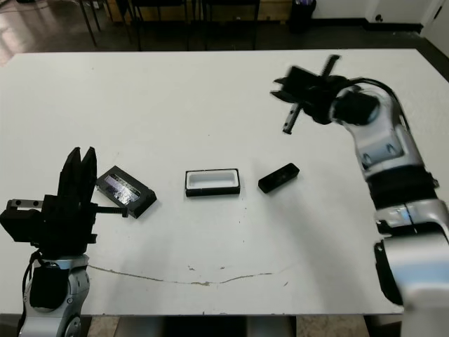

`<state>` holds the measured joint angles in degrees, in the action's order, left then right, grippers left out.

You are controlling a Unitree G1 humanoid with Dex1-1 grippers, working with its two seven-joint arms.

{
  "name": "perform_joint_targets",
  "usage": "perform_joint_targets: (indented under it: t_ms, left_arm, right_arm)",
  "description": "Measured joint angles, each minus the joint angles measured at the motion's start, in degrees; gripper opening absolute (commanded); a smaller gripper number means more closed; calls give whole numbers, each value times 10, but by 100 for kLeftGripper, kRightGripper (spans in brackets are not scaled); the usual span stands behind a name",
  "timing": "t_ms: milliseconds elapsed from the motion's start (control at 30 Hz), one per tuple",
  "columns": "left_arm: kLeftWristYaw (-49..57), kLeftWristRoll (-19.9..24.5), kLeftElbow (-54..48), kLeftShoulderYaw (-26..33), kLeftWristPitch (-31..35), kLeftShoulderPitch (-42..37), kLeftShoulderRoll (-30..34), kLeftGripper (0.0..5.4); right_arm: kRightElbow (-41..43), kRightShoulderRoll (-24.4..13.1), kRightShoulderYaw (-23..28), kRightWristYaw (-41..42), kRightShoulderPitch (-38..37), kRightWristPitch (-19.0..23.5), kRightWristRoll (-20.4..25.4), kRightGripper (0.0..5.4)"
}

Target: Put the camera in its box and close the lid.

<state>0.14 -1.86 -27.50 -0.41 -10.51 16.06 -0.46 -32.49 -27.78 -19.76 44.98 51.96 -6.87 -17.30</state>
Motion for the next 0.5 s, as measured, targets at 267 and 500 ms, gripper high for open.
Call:
perform_joint_targets:
  t_ms: [267, 500]
  left_arm:
    - [0, -1, -6, -5, 4, 8, 0, 2]
    - [0, 0, -8, -10, 5, 17, -1, 2]
  right_arm:
    - [-9, 32, -53, 34, -2, 45, -42, 0]
    - [20, 31, -74, 57, -45, 48, -57, 0]
